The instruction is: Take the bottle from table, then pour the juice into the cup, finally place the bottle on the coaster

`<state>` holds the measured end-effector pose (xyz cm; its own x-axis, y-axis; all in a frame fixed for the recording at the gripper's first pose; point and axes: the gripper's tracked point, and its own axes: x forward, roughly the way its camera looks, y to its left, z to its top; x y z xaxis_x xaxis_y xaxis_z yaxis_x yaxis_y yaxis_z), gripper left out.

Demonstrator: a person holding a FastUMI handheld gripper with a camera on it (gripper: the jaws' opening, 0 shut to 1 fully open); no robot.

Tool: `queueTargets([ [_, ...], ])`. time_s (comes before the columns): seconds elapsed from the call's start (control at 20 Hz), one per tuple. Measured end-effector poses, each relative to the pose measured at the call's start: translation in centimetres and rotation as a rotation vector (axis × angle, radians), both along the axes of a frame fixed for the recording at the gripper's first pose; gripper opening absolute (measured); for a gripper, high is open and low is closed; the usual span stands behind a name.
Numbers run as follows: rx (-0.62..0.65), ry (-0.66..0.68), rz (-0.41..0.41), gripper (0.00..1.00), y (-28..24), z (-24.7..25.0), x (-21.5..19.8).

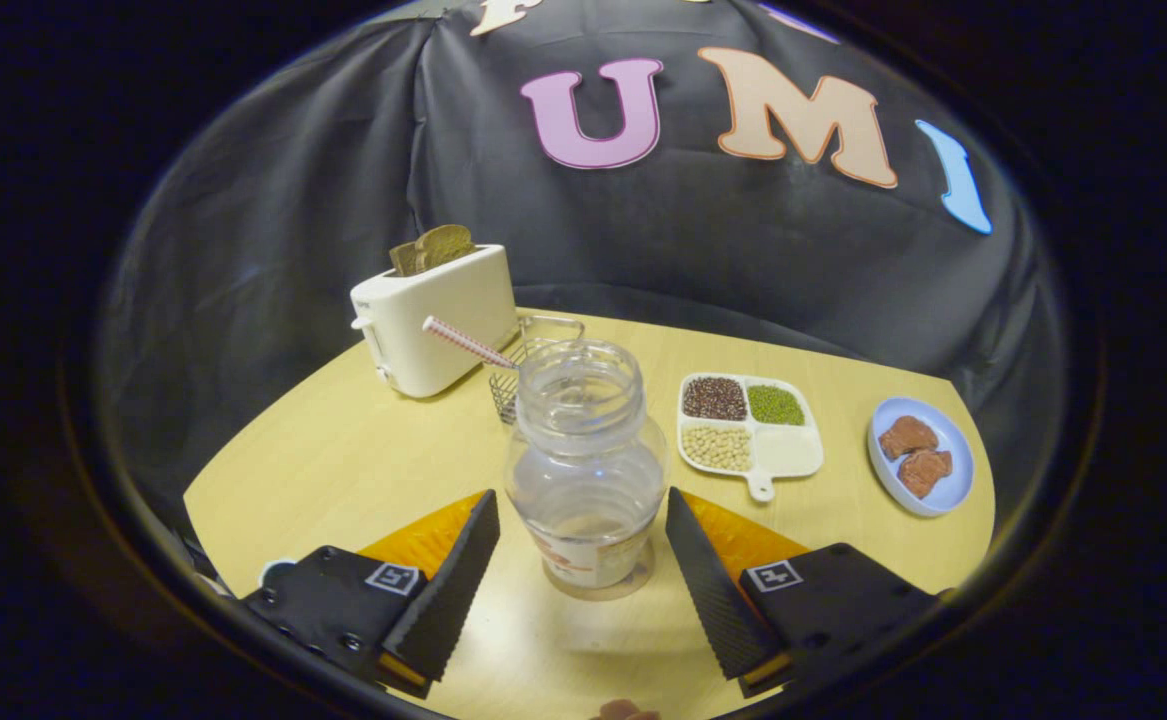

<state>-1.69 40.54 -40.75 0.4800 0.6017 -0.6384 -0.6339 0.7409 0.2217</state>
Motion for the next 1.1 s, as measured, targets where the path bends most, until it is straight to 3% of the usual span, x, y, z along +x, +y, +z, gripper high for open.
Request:
queueTargets([
  [1.1, -0.079, 0.007, 0.035, 1.0, -2.1, -2.1, -2.0],
])
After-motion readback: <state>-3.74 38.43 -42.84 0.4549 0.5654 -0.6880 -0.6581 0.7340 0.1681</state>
